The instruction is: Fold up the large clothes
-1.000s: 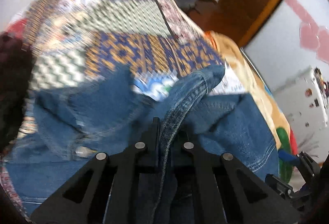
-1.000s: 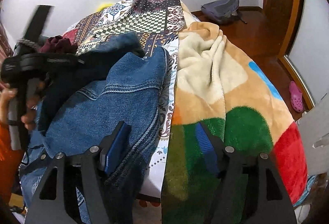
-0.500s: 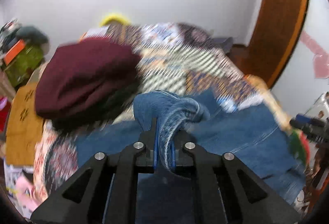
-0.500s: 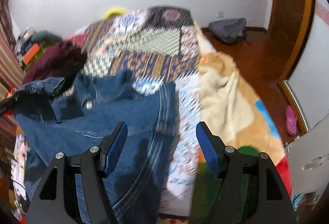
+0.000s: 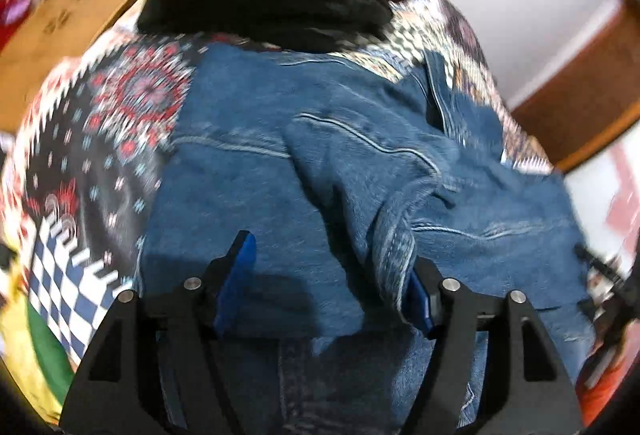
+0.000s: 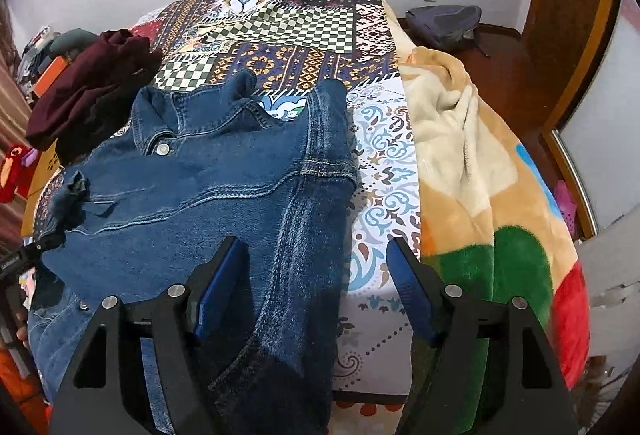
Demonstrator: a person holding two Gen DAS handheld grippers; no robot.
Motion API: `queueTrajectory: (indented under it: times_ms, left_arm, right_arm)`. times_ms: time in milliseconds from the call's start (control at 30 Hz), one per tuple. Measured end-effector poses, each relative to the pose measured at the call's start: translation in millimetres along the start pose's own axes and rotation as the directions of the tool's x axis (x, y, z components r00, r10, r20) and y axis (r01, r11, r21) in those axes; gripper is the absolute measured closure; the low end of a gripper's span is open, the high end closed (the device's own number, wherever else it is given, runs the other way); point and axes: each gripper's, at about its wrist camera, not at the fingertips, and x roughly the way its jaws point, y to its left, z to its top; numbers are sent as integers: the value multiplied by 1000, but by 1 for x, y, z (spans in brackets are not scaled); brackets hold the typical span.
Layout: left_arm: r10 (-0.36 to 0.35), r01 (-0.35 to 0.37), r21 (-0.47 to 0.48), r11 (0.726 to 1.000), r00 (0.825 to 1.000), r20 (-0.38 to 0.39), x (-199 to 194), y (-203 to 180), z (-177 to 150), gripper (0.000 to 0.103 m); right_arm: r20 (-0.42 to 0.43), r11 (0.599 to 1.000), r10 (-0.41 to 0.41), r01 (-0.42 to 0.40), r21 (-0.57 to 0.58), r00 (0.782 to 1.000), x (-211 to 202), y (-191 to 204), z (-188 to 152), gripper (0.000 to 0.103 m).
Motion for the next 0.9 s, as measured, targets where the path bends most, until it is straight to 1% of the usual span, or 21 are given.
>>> queueTrajectory:
  times_ms: [67, 100, 200, 267, 300, 333, 367, 400, 433, 533, 600, 700, 767, 833, 900]
  left_arm:
    - [-5, 6, -24, 1000, 1000, 7, -2, 6, -4, 35]
    - [0, 0, -24, 1000, 1000, 11, -4, 7, -7, 37]
    - [35, -35, -6, 999, 999, 25, -11, 7, -11, 41]
    - [64, -63, -13, 998, 997, 39, -16, 10, -12, 46]
    - [74, -73, -26, 997, 996, 40, -19, 13, -14, 51]
    - [65, -64, -46, 997, 997, 31, -18, 18, -14, 56]
    - [44, -42, -65, 997, 999, 29, -17, 23, -15, 57]
    - [36, -33, -74, 997, 999, 33, -19, 27, -15, 60]
    - [33, -30, -78, 997, 999, 38, -20, 28, -15, 67]
    - [46, -42, -53, 998, 996, 77, -31, 23, -14, 75]
    - [57, -54, -25, 998, 991, 122, -48, 16, -14, 77]
    - [79, -85, 21, 996, 977, 198, -66, 2, -3, 77]
    - [104, -116, 44, 992, 970, 218, -69, -1, 1, 76]
    - [140, -152, 52, 987, 971, 193, -61, 1, 1, 71]
    - [192, -201, 59, 978, 972, 132, -46, 7, -3, 68]
  right_arm:
    - [2, 1000, -11, 11, 1, 1000, 0, 2, 0, 32]
    - [2, 1000, -14, 14, 3, 1000, 0, 2, 0, 32]
    - [7, 1000, -25, 25, 11, 1000, -1, 2, -1, 32]
    - [8, 1000, -25, 25, 17, 1000, -2, 2, -1, 32]
    - [7, 1000, -24, 24, 19, 1000, -3, 2, -2, 32]
    - [7, 999, -25, 25, 20, 1000, -3, 2, -2, 32]
    - [5, 999, -25, 25, 21, 1000, -4, 2, -2, 32]
    - [3, 999, -25, 25, 22, 1000, -5, 2, -3, 32]
    - [0, 999, -25, 25, 23, 1000, -5, 2, -3, 32]
    - [-6, 999, -24, 25, 22, 1000, -8, 2, -3, 32]
    - [-2, 999, -30, 30, 17, 1000, -13, 2, -3, 32]
    - [11, 999, -47, 47, 6, 999, -21, 3, -5, 32]
    - [14, 999, -53, 53, 6, 998, -23, 2, -8, 32]
    - [6, 999, -52, 52, 10, 999, -24, 1, -11, 32]
    - [-10, 999, -42, 42, 18, 999, -23, -2, -16, 32]
